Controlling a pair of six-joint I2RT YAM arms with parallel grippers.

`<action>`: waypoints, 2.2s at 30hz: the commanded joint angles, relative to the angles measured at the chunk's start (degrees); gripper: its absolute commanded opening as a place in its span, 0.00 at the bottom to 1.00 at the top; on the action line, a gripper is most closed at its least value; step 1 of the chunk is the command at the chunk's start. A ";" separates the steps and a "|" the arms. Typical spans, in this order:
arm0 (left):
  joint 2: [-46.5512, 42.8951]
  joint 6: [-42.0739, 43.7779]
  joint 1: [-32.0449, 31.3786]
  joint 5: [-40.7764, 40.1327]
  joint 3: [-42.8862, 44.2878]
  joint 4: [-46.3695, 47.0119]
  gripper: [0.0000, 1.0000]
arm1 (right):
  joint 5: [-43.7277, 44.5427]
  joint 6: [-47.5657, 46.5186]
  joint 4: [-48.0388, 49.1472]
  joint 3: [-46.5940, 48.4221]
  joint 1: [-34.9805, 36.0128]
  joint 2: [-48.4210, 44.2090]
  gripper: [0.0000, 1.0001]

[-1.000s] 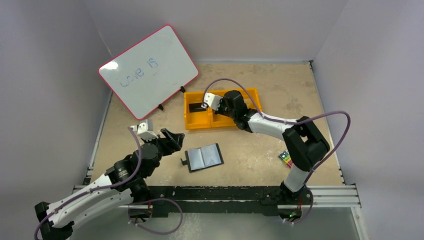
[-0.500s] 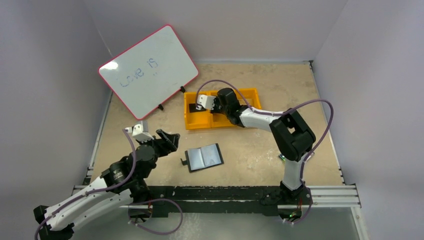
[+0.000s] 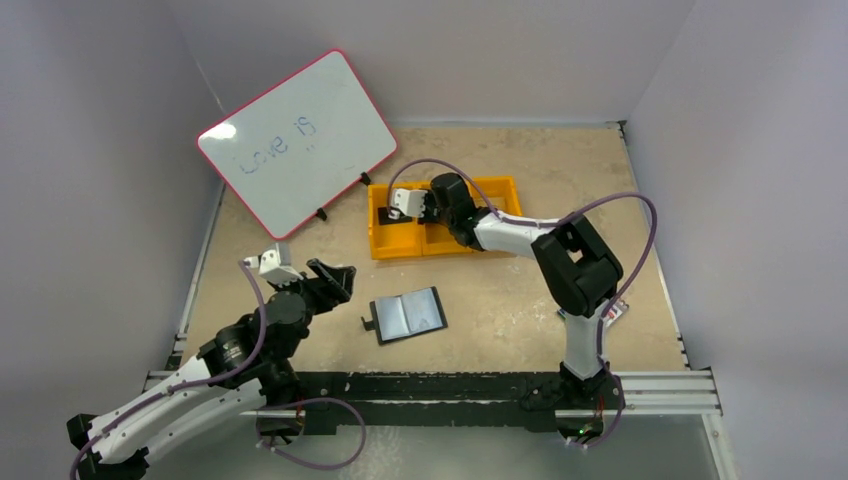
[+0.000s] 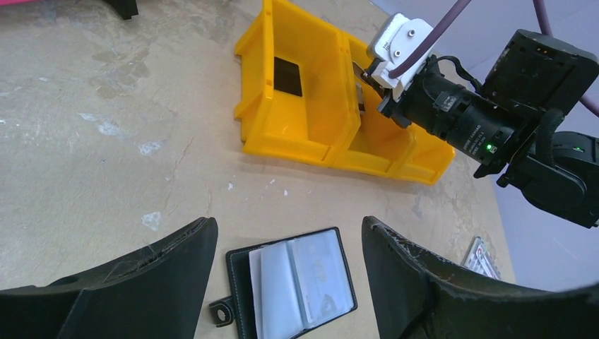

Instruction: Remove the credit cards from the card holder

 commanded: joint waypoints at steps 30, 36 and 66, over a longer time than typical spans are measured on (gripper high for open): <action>-0.34 -0.32 0.15 -0.67 1.91 -0.22 0.74 | 1.61 -0.34 3.52 3.67 -0.07 1.14 0.15; 0.72 -0.16 0.16 -0.03 1.90 0.49 0.74 | -0.05 1.88 1.70 3.88 -0.09 -2.40 0.22; 19.22 -1.06 0.14 13.16 -0.14 17.47 0.74 | -14.04 77.72 -3.94 -17.65 -3.17 -33.59 0.25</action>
